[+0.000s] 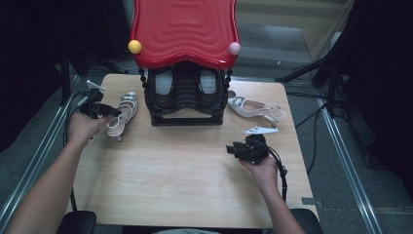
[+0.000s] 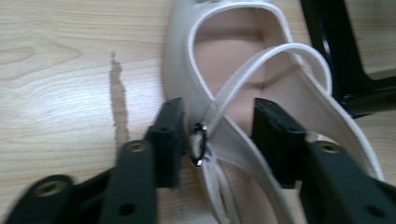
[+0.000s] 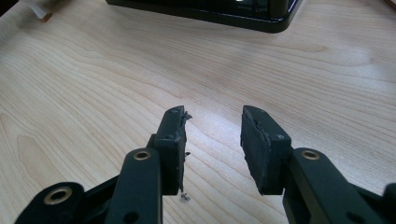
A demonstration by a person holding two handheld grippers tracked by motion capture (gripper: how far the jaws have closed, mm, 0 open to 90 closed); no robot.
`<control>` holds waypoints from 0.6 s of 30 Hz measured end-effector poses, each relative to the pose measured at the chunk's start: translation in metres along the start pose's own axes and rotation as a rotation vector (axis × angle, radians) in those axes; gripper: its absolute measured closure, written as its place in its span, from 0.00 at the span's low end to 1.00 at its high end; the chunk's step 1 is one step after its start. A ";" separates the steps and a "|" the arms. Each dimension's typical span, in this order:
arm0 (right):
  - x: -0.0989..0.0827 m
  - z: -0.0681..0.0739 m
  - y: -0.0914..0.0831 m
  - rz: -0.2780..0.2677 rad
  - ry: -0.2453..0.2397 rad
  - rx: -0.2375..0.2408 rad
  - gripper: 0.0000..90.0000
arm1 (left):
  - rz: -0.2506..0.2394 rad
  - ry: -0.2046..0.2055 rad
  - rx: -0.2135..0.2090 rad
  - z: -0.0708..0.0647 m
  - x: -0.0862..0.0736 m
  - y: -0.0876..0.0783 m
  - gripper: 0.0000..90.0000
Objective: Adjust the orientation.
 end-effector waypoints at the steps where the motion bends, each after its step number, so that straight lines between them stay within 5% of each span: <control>1: 0.000 0.000 0.000 0.001 0.000 0.000 0.69 | 0.001 0.001 0.005 0.000 0.000 0.000 0.64; 8: 0.000 0.000 -0.001 0.000 0.003 -0.003 0.69 | -0.002 -0.012 0.040 0.010 0.000 -0.004 0.89; 18: 0.000 -0.001 -0.001 -0.003 0.002 -0.003 0.69 | 0.003 -0.057 0.025 0.008 0.003 -0.006 0.92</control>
Point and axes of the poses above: each handheld gripper's, and its own axes: y roughly forward along the jaws, x roughly out of its top, z roughly to its left, the point moved 10 cm from there along y, roughly forward along the jaws, and after that the axes turned 8 degrees about -y, right-handed, at the moved point
